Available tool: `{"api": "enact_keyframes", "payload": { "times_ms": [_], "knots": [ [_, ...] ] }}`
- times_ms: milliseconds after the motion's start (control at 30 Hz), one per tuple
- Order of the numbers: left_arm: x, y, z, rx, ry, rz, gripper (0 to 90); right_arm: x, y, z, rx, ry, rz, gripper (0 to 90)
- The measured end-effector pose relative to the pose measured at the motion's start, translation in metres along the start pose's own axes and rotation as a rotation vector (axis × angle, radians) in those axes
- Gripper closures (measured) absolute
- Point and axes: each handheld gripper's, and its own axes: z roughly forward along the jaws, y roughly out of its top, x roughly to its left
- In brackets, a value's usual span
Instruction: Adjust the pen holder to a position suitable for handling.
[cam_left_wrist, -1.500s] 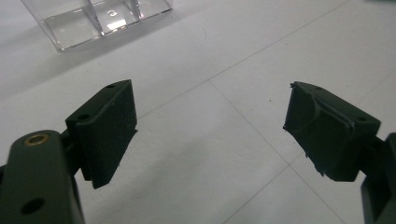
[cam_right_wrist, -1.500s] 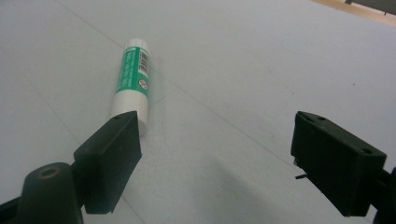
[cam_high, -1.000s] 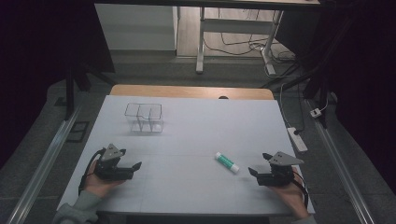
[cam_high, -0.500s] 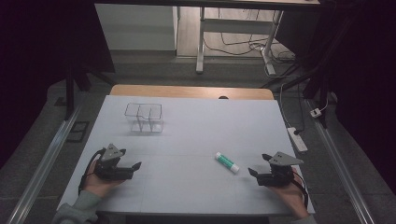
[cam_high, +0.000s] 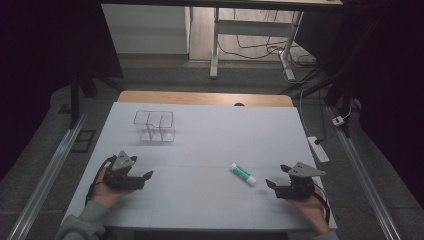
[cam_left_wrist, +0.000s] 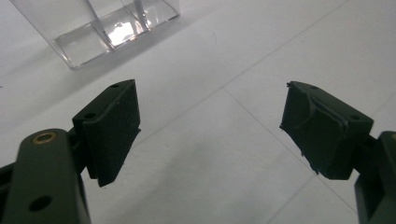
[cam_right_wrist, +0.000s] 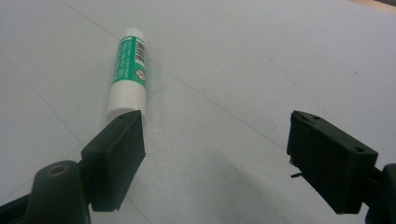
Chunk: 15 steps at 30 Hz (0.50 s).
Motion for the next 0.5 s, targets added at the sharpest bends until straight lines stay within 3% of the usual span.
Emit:
{"api": "enact_keyframes", "payload": {
  "times_ms": [333,500],
  "knots": [
    [0.016,0.021,0.001,-0.020,0.032,-0.005,22.2,0.000,0.000,0.000,0.002,-0.002,0.012,18.6],
    [0.024,0.028,-0.002,-0.034,0.035,-0.026,22.5,0.000,0.000,0.000,0.001,0.000,0.010,18.6]
  ]
}}
